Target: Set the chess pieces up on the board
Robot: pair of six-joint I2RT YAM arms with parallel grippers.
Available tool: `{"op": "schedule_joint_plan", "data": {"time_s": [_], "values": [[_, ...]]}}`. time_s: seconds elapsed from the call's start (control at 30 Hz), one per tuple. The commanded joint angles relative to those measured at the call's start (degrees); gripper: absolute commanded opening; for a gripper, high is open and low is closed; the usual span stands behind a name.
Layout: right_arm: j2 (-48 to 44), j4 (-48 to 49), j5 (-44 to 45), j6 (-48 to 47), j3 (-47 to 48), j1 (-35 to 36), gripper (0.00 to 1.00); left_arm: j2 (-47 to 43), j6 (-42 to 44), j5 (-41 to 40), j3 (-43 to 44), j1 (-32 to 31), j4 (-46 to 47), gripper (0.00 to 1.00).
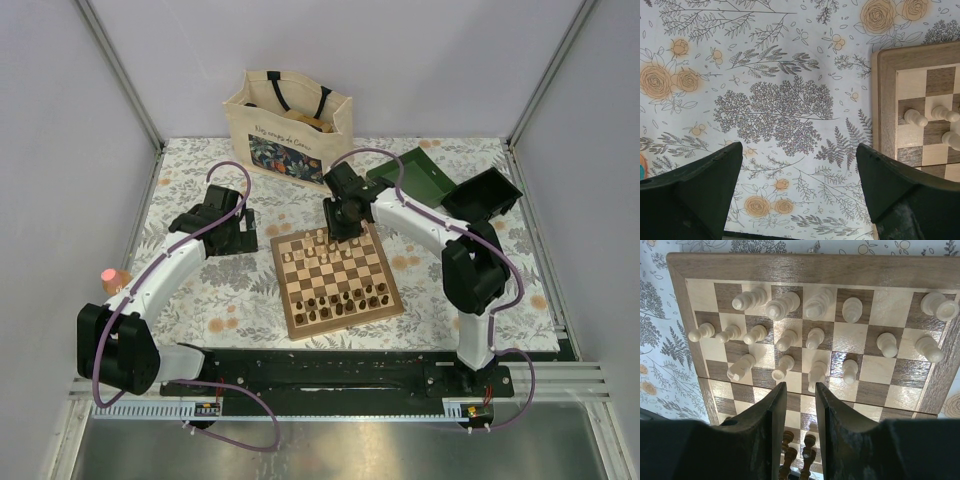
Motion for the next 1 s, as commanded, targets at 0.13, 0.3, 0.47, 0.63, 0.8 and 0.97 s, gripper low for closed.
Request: {"op": "schedule_joint_plan", "data": {"time_s": [0.13, 0.3, 0.47, 0.63, 0.8, 0.97], "values": [[1.8, -2.6, 1.7, 0.7, 3.1, 0.9, 0.39, -0.3, 0.2, 0.8, 0.0, 0.2, 1.1, 0.99], [2.4, -2.9, 2.7, 0.9, 3.0, 1.2, 0.40, -0.3, 0.2, 1.0, -0.1, 0.1, 1.0, 0.99], [3.1, -3.5, 2.2, 0.8, 3.3, 1.5, 0.39, -0.1, 0.2, 1.0, 0.0, 0.2, 1.0, 0.99], [3.7, -3.7, 2.2, 0.7, 3.3, 1.6, 0.37, 0.0, 0.2, 1.0, -0.1, 0.1, 0.9, 0.99], [4.2, -3.7, 2.4, 0.7, 3.7, 1.6, 0.37, 0.4, 0.2, 1.1, -0.1, 0.1, 1.0, 0.99], [4.6, -3.7, 2.7, 0.8, 3.9, 1.6, 0.35, 0.7, 0.2, 1.3, 0.0, 0.1, 0.9, 0.99]]}}
